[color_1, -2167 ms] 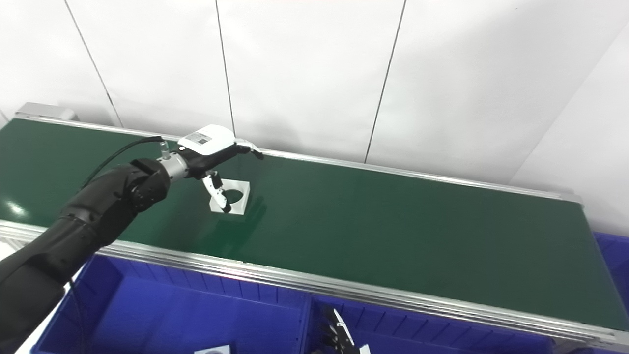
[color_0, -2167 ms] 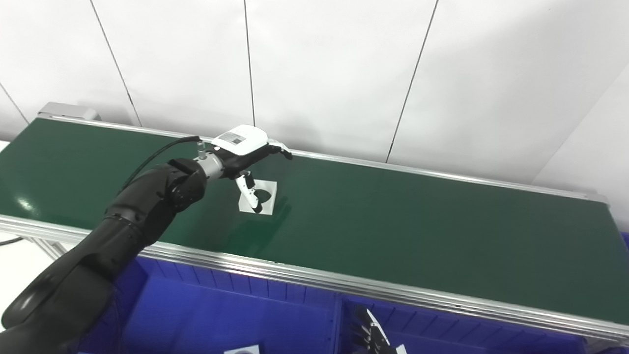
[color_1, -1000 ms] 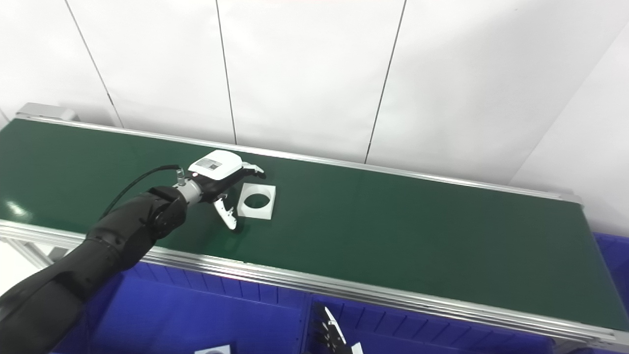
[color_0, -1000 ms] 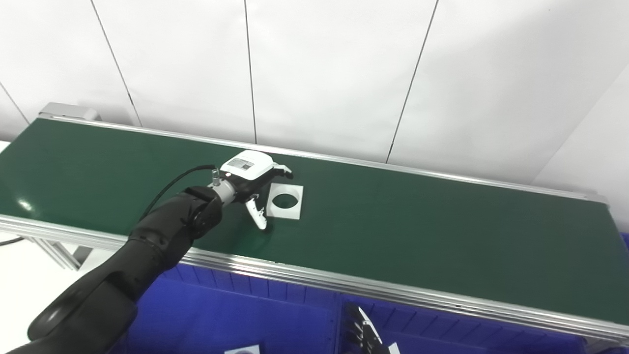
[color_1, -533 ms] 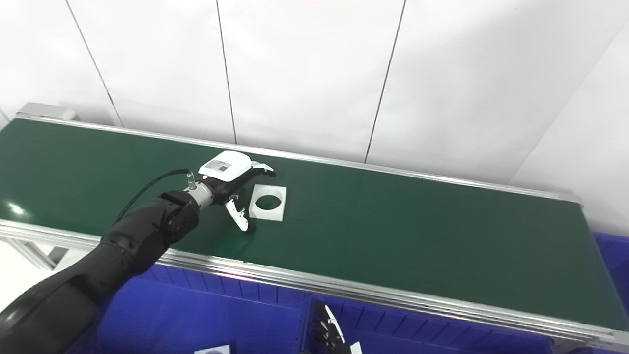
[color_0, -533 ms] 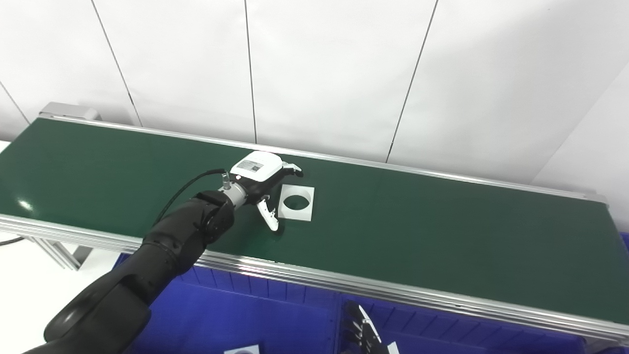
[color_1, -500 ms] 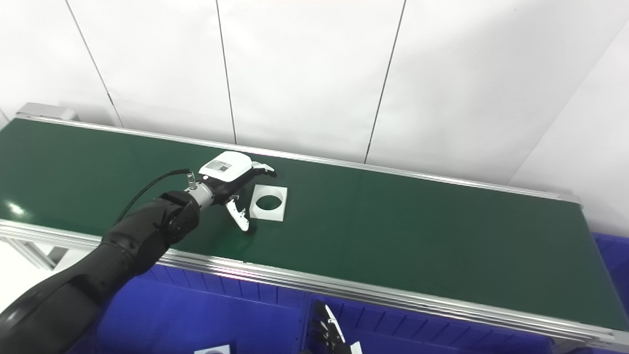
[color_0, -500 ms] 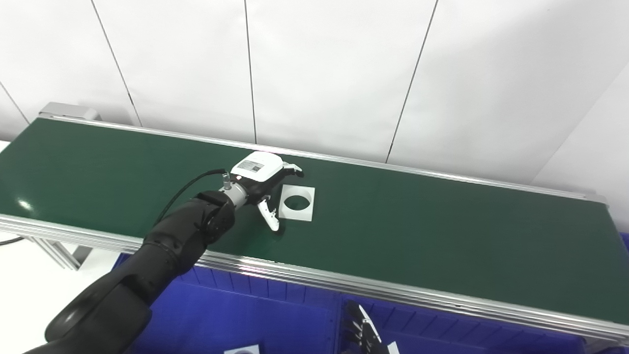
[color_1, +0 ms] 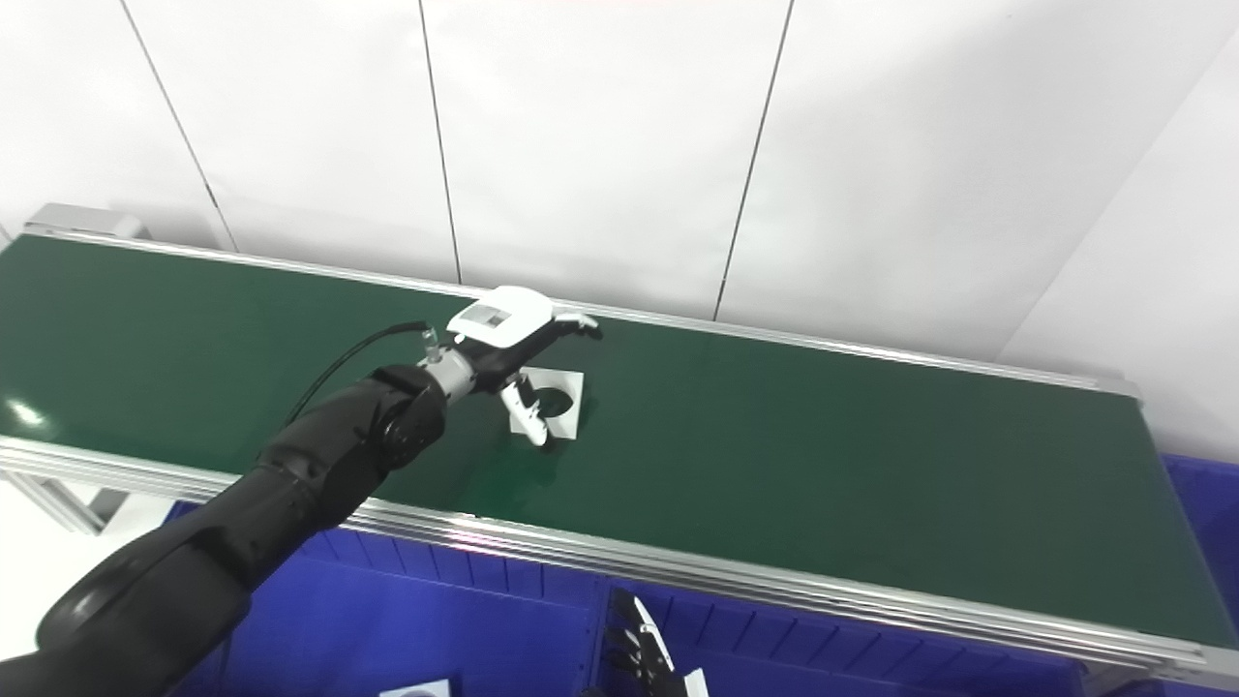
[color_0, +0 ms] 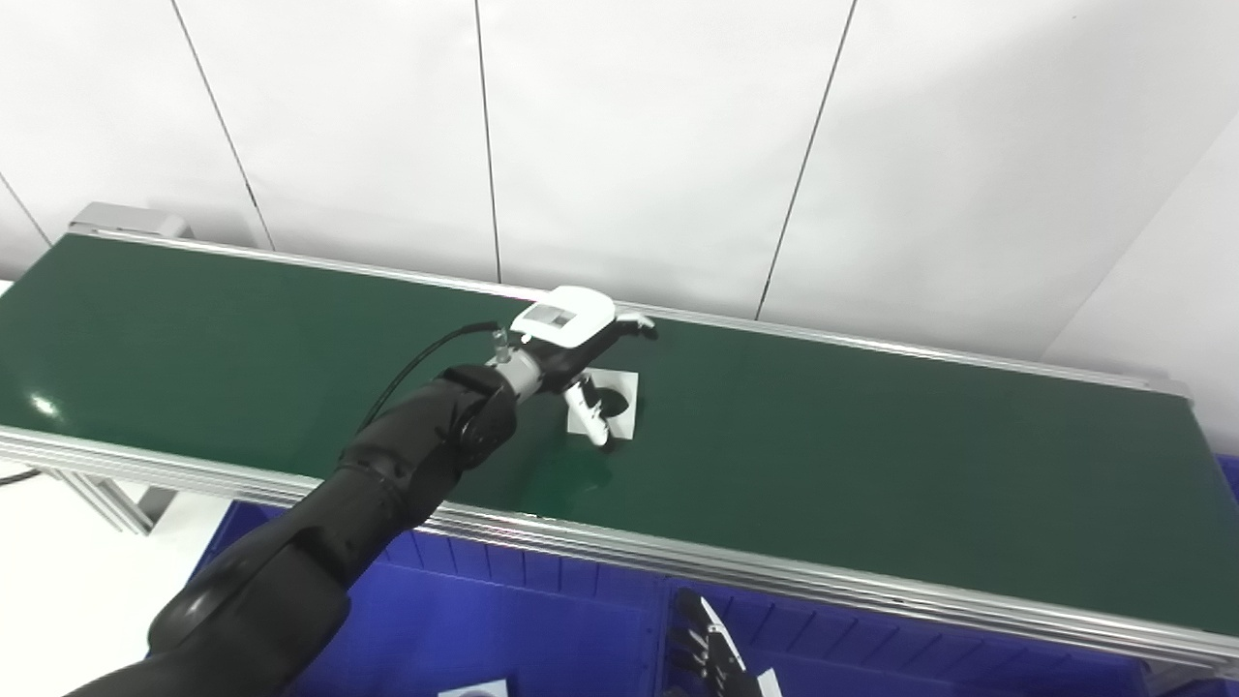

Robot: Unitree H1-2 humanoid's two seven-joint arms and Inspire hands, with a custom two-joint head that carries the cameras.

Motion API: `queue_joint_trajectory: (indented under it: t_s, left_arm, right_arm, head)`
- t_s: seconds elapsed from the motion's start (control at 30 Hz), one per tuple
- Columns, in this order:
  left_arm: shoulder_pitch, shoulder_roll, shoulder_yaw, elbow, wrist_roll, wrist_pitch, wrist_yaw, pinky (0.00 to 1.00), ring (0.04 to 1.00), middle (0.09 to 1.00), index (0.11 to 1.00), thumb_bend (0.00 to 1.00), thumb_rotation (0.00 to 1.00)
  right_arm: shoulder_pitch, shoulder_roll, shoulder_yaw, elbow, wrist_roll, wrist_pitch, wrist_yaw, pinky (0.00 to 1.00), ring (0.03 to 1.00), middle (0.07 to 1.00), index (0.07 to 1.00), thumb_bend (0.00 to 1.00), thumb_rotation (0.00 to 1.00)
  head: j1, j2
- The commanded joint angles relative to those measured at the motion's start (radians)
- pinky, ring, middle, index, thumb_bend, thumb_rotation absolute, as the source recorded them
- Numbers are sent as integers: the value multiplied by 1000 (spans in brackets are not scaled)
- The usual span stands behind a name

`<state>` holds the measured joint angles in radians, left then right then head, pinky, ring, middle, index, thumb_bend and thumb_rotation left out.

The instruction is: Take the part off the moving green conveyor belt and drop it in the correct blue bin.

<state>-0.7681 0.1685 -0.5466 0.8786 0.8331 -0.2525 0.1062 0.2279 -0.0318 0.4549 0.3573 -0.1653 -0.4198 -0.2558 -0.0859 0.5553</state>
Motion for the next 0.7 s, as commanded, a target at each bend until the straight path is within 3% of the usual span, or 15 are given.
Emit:
queue_joint_trajectory:
  t_s: [0.0, 0.23, 0.67]
  left_arm:
    - [-68, -9, -6, -37, -4, -28, 26, 608, 781, 827, 812, 1000, 208]
    - [-127, -24, -28, -44, -3, -44, 1, 596, 767, 817, 810, 1000, 206]
    - [-162, -46, -64, 66, 11, -73, 39, 600, 754, 807, 796, 1000, 193]
  right_arm:
    - [-9, 36, 23, -19, -13, -50, 5, 843, 909, 945, 921, 865, 824]
    - [-21, 43, 30, -4, -18, -50, 6, 873, 949, 964, 926, 877, 828]
    - [-31, 67, 73, 7, -49, -50, -30, 855, 937, 959, 933, 863, 822]
  head:
    - [-1, 1]
    - [-13, -6]
    - [-72, 3]
